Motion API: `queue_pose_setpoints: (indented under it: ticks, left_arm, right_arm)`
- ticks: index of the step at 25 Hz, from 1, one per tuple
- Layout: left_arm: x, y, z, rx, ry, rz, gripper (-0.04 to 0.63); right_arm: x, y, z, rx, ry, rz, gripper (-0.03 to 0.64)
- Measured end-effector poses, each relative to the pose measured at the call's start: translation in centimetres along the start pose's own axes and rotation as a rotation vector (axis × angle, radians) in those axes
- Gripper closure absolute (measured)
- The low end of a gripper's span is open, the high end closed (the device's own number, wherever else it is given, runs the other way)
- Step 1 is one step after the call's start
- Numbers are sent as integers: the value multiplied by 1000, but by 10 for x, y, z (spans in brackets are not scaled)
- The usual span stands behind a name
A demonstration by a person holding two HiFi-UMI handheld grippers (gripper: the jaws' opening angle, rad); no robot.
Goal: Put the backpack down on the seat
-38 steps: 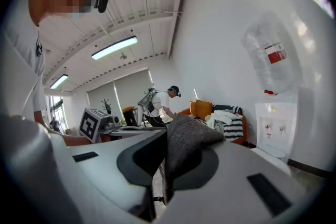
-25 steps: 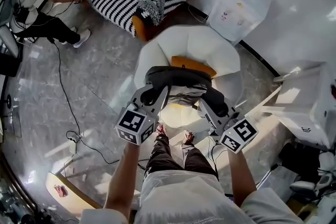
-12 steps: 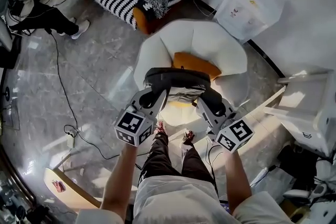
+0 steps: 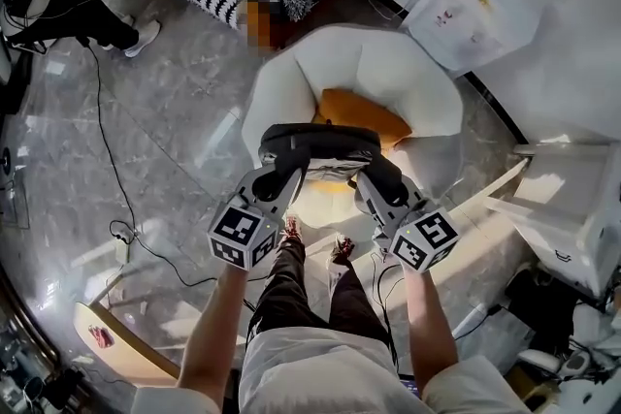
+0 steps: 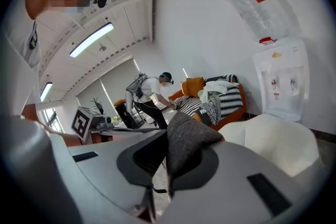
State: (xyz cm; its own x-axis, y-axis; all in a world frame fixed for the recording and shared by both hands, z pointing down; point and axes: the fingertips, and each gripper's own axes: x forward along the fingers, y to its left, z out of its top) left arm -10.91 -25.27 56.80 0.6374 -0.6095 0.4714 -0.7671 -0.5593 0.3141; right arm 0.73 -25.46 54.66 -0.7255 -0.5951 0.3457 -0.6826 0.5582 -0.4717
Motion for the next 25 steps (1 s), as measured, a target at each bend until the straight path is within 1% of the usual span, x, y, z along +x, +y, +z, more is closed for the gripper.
queue_pose_setpoints:
  ticks: [9,14,22,25]
  left_arm:
    - [19,24,-28,-35,45,-7,540]
    - [33,37,-34,-47,59,-13,539]
    - [55,52,-50,-55,98,-28,538]
    - [61,56,-53,-61,90,-28,539]
  right_arm:
    - [30,-27,-26,31,66,-24,586]
    - [45,-42,-30,42,95,-40,586]
    - [66,-66,-40,67,97,-67,588]
    - [72,-70,-43,66,84,-65,586]
